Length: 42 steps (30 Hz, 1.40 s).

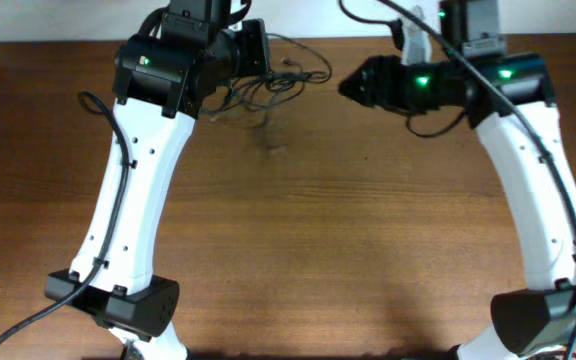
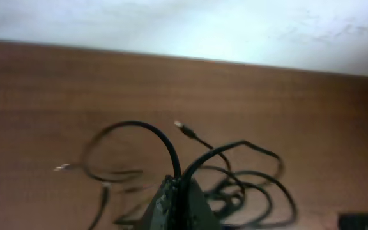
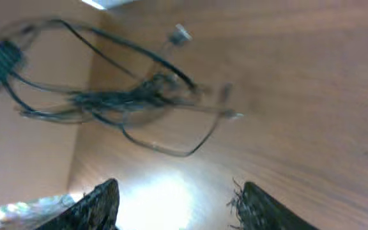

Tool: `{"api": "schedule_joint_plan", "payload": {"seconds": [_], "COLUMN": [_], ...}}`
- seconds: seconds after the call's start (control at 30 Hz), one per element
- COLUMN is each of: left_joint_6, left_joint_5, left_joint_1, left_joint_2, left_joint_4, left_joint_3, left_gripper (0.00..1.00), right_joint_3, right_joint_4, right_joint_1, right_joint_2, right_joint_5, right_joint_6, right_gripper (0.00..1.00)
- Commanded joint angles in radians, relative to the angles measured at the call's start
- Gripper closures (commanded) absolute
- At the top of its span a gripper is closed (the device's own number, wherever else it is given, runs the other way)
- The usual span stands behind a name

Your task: Untangle cables

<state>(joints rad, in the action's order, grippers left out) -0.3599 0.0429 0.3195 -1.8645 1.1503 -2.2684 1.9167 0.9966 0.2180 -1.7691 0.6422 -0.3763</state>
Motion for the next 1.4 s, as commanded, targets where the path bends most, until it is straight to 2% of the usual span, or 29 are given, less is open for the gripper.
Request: {"api": "schedule_joint_plan", "payload": {"seconds": [0.0,0.13,0.43,0.63,0.87,1.0,1.1,1.2,1.23,1.27,1.37], "left_joint_6": [-0.014,-0.014,-0.014,-0.014,-0.014,-0.014,-0.014,-0.014,-0.013,-0.013,-0.013], "left_joint_5": [0.015,0.038,0.078,0.122,0.135,0.155,0.156,0.135,0.100,0.059,-0.130], "left_joint_1": [-0.003,-0.003,-0.003,0.006,0.012,0.012,0.012,0.011,0.011,0.011,0.011], "left_joint_2": [0.030,0.030,0.030,0.030,0.030,0.030,0.030,0.030,0.030,0.030,0.026], "left_joint_4": [0.028,0.040,0.050,0.052,0.048,0.035,0.036,0.032,0.032,0.033,0.042], "left_joint_3": [-0.021,-0.021,-0.021,-0.021,-0.021,-0.021,-0.021,-0.021,-0.021,-0.021,-0.019], "left_gripper": [1.00,1.00,1.00,1.00,1.00,1.00,1.00,1.00,1.00,1.00,1.00], "right_joint_3": [0.002,0.002,0.002,0.002,0.002,0.002,0.002,0.002,0.002,0.002,0.002], "right_joint_4": [-0.062,-0.113,-0.210,-0.292,-0.312,-0.294,-0.290,-0.276,-0.270,-0.265,-0.219], "right_joint_1": [0.054,0.122,0.175,0.180,0.188,0.196,0.204,0.207,0.207,0.203,0.159], "right_joint_2": [0.002,-0.014,-0.103,-0.138,-0.153,-0.165,-0.177,-0.180,-0.180,-0.176,-0.137], "right_joint_5": [0.026,-0.033,-0.033,-0.041,-0.052,-0.056,-0.055,-0.051,-0.051,-0.048,-0.040], "right_joint_6": [-0.095,-0.200,-0.314,-0.365,-0.369,-0.369,-0.369,-0.364,-0.360,-0.352,-0.300], "right_gripper": [0.43,0.46,0.47,0.48,0.57,0.59,0.65,0.83,0.92,0.96,0.96]}}
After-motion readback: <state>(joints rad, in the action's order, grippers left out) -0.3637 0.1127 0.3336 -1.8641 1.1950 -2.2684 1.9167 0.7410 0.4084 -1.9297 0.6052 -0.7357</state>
